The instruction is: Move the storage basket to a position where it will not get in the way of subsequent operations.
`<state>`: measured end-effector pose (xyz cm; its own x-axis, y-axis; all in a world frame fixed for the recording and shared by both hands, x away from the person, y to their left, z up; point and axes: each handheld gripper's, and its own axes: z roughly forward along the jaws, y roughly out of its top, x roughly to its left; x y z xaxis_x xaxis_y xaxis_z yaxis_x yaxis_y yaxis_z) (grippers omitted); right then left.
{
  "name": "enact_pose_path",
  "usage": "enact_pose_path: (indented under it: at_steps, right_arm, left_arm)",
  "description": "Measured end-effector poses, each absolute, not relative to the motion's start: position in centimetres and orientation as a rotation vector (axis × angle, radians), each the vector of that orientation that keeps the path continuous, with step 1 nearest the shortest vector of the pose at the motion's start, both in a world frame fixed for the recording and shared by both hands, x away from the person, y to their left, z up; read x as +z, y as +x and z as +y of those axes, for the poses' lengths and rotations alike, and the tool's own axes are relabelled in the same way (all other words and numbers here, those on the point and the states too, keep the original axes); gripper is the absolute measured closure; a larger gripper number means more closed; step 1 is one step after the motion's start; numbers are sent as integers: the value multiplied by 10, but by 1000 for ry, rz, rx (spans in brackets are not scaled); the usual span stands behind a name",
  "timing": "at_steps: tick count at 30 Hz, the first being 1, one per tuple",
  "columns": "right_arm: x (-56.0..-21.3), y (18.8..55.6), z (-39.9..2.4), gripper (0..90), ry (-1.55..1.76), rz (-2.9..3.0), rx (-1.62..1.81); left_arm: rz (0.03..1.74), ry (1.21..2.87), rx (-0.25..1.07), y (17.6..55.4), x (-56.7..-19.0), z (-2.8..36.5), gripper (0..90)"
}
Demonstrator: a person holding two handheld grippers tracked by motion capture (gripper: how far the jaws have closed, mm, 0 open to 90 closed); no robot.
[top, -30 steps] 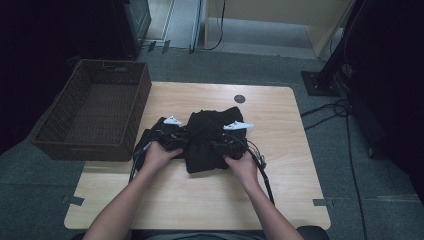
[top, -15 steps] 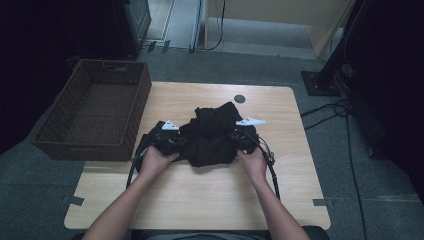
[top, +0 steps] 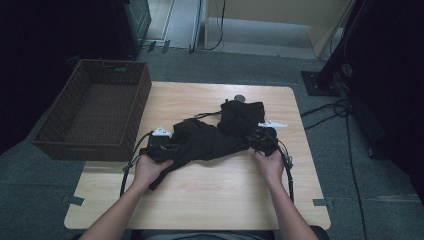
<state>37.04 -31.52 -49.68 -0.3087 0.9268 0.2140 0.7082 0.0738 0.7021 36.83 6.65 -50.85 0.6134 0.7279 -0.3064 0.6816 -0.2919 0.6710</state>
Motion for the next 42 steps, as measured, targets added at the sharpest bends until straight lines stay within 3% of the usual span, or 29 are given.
enact_pose_path:
  at_steps: [3, 6, 11, 15, 22, 33, 42]
  right_arm:
    - [-487, 364, -316, 499, 1588, 2062, 1092]
    - [-472, 357, -318, 482, 1552, 2043, 1130]
    - [-445, 349, -314, 622, 1502, 2041, 1218]
    - [-438, 352, -295, 616, 1442, 2081, 1223]
    - [-453, 362, -265, 714, 1428, 2179, 1227]
    - [-503, 371, -265, 708, 1503, 2208, 1151]
    - [-513, 374, -258, 720, 1462, 2193, 1117]
  left_arm:
    - [1100, 1999, 73, 370, -500, 69, 665]
    - [1059, 1991, 91, 372, -487, 67, 642]
    - [1032, 1977, 100, 384, -473, 59, 636]
    - [1010, 1989, 84, 395, -472, 48, 617]
    - [993, 2006, 51, 410, -486, 33, 627]
    - [999, 2048, 66, 405, -505, 32, 642]
    - [1013, 2052, 64, 386, -508, 37, 653]
